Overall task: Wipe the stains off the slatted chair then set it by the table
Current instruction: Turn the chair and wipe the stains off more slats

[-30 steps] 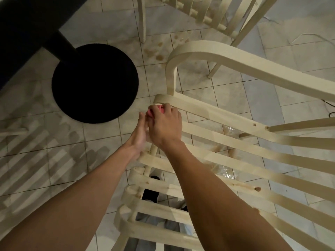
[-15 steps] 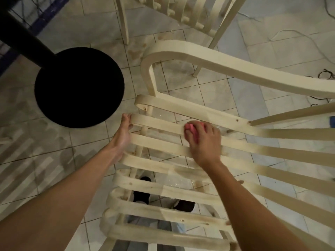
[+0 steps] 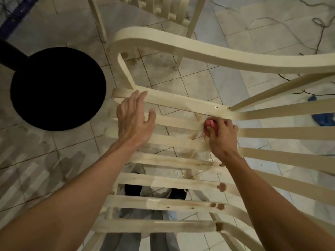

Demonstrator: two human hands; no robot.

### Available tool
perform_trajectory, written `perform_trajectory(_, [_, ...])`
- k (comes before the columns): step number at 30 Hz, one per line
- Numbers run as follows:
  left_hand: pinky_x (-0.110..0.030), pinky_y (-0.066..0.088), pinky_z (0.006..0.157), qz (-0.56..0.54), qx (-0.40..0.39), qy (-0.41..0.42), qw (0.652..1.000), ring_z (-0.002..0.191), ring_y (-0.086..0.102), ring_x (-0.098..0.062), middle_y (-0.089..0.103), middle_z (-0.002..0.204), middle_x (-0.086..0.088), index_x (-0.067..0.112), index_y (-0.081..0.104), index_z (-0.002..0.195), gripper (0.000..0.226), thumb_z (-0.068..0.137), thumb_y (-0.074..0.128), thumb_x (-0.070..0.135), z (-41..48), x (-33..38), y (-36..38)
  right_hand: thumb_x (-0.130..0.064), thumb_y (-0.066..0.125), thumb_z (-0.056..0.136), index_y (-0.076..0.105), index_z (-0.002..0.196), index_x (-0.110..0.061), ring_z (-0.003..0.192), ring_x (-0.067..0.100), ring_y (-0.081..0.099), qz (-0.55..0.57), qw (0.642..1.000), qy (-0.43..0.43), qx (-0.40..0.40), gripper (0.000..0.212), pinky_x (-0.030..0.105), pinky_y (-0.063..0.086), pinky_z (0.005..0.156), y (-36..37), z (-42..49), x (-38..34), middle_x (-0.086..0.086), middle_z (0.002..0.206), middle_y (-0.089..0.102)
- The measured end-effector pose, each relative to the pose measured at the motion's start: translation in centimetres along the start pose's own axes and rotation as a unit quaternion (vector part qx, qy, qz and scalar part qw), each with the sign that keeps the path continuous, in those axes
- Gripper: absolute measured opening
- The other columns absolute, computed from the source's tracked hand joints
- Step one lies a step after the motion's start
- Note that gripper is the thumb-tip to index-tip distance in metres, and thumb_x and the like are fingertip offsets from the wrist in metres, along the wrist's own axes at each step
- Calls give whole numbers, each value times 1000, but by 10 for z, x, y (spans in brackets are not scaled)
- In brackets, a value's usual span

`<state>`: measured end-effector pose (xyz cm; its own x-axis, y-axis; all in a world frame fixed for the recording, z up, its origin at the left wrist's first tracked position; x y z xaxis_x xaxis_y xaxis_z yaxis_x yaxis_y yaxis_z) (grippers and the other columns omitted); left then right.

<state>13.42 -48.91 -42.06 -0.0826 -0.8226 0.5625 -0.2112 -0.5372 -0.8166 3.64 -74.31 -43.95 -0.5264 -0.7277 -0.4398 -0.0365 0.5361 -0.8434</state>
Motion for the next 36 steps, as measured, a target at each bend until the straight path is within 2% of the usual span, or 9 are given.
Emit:
perform_trajectory(3, [-55, -7, 120, 114, -152, 39, 981, 150, -14, -31, -9, 166, 1, 35, 4, 157, 65, 101, 29, 53, -4, -1, 29, -23, 48, 102, 56, 122, -29, 108, 20, 39, 21, 1000, -7, -18, 22, 29, 26, 95, -21, -9, 3, -3, 114, 52])
perform_trajectory(5, [-59, -18, 115, 169, -199, 73, 962, 142, -37, -34, -34, 159, 2, 38, -9, 156, 70, 99, 24, 61, -10, -6, 39, -26, 50, 102, 55, 122, -31, 105, 20, 40, -6, 999, -19, -47, 21, 32, 32, 94, -33, -20, 8, -3, 114, 53])
perform_trajectory(8, [-61, -23, 112, 199, -240, 95, 945, 134, -47, -36, -48, 150, 1, 37, -13, 156, 74, 98, 25, 65, -12, -11, 39, -30, 49, 101, 51, 126, -31, 104, 24, 41, -120, 987, -21, -107, 25, 38, 38, 92, -44, -38, 19, 1, 119, 53])
perform_trajectory(13, [-61, -25, 110, 214, -281, 87, 931, 131, -51, -36, -53, 146, 1, 38, -19, 153, 74, 98, 21, 66, -15, -1, 33, -18, 54, 93, 49, 124, -25, 104, 27, 42, -286, 949, -26, -132, 32, 37, 39, 94, -38, -74, 34, 8, 119, 51])
perform_trajectory(18, [-61, -23, 111, 225, -299, 75, 924, 131, -51, -37, -55, 145, 1, 39, -22, 152, 71, 98, 15, 65, -15, 2, 32, -12, 79, 73, 52, 119, -19, 98, 28, 46, -308, 946, 15, -103, 53, 40, 43, 93, -27, -85, 39, 11, 113, 44])
perform_trajectory(23, [-61, -25, 110, 231, -302, 74, 922, 130, -51, -36, -55, 144, 2, 40, -22, 152, 72, 96, 13, 68, -14, -1, 33, -29, 82, 74, 39, 136, -16, 118, 35, 50, -389, 909, 14, -151, 77, 47, 31, 112, -22, -92, 42, 10, 126, 52])
perform_trajectory(29, [-60, -26, 110, 234, -307, 74, 919, 131, -51, -36, -55, 144, 2, 40, -22, 152, 71, 96, 13, 67, -14, 2, 32, -27, 57, 96, 53, 123, -26, 115, 26, 54, -348, 917, 11, -195, 27, 38, 41, 99, -28, -74, 52, 2, 121, 61])
perform_trajectory(33, [-62, -27, 108, 245, -320, 67, 913, 129, -53, -38, -58, 142, 1, 40, -24, 151, 74, 94, 12, 70, -13, 1, 34, -34, 49, 98, 55, 119, -28, 104, 25, 59, -282, 924, 10, -258, 22, 35, 46, 84, -24, -60, 55, 0, 114, 60])
perform_trajectory(36, [-63, -26, 108, 251, -324, 64, 910, 128, -52, -39, -58, 141, 0, 39, -25, 151, 75, 94, 12, 71, -13, 1, 36, -33, 50, 97, 53, 119, -29, 102, 25, 58, -245, 926, -2, -288, 22, 36, 45, 86, -17, -60, 54, -1, 110, 57])
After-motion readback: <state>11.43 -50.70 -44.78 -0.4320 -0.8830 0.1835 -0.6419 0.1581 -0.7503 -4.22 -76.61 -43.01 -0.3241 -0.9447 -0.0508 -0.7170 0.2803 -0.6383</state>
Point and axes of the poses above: each hand's wrist, its own z-axis towards the middle knuckle, its own y-axis out of the palm, x = y × z, the point moved 3 cm from there along z, towards the middle knuckle
